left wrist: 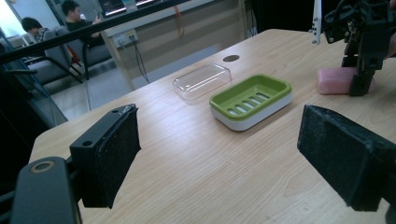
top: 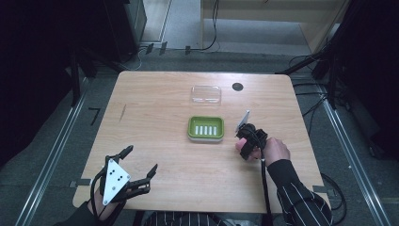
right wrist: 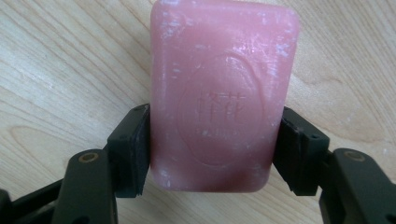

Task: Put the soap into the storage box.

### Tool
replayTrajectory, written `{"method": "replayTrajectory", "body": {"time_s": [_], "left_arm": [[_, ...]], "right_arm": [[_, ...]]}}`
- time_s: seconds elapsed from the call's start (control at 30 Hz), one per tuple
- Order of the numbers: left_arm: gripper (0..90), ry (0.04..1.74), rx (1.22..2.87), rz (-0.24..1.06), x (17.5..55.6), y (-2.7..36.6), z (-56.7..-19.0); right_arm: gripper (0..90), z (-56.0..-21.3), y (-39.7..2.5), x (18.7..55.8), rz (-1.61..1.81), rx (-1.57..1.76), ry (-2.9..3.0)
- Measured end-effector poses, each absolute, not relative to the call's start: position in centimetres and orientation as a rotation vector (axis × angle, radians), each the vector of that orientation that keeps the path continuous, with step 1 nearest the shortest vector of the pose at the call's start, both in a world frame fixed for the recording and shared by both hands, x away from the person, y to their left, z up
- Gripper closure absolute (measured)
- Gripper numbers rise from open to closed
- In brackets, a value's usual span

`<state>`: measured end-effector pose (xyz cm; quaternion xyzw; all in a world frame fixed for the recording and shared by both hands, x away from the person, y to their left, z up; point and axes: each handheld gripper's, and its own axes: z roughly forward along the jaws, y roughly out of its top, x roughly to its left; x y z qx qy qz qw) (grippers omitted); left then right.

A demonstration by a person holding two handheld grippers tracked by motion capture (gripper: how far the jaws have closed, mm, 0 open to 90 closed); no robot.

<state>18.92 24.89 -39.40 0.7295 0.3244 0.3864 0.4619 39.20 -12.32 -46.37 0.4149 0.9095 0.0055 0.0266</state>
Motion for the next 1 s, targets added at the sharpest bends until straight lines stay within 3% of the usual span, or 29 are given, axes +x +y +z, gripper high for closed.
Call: {"method": "replayTrajectory", "body": {"time_s": [1.0], "left_arm": [[13.3, 0.791, 1.801, 0.956, 18.87, 24.77, -39.41]], "right_arm": [[38.7, -46.56, -12.97, 39.12, 0.067, 1.317, 2.835]]}}
